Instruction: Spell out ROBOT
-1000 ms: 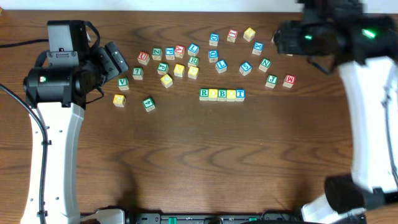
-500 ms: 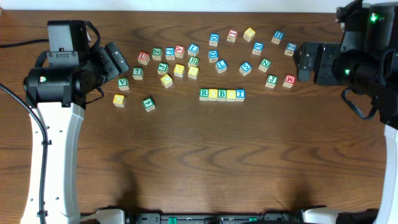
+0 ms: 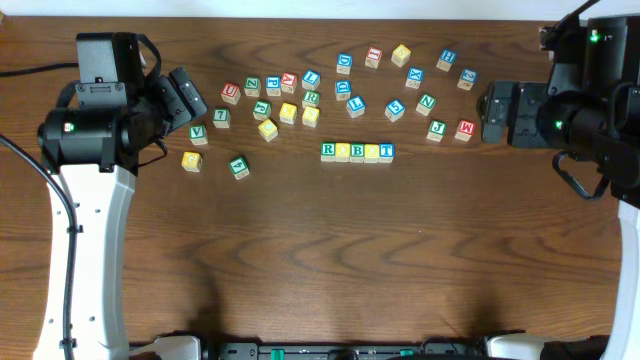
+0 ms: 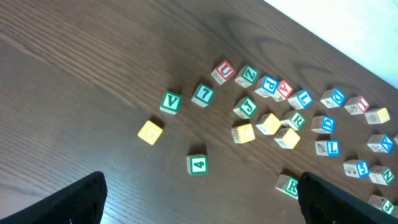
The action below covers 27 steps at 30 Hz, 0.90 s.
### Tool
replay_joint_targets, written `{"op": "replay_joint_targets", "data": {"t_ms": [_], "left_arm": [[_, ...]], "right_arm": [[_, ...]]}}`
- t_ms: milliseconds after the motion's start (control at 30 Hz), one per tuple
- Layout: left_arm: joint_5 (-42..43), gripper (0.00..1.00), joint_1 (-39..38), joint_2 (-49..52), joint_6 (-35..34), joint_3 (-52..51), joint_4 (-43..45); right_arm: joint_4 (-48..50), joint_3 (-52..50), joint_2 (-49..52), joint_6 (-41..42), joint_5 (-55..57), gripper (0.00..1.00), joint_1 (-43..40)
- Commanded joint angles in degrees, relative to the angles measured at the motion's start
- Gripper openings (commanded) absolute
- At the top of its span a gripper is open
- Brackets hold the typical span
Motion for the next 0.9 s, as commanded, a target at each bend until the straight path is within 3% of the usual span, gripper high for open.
{"op": "replay_joint_targets", "data": {"t_ms": [0, 133, 467, 867], "left_arm": [[-0.6, 0.96, 0.1, 0.1, 0.6, 0.3, -0.2], [-0.5, 0.96, 0.1, 0.1, 0.5, 0.3, -0.2], [-0.5, 0.97, 0.1, 0.1, 0.6, 0.3, -0.2], [-0.5, 0.97, 0.1, 0.1, 0.6, 0.3, -0.2]], "right_arm": [[1.7, 0.2, 0.0, -4.2, 1.0, 0.99, -0.2], [9.0, -2.3, -0.2, -11.1, 0.9, 0.99, -0.6], [27.6, -14.0, -1.7, -13.4, -1.5, 0.99, -1.2], [49.2, -45.6, -16.4, -14.0, -1.5, 0.99, -4.9]]}}
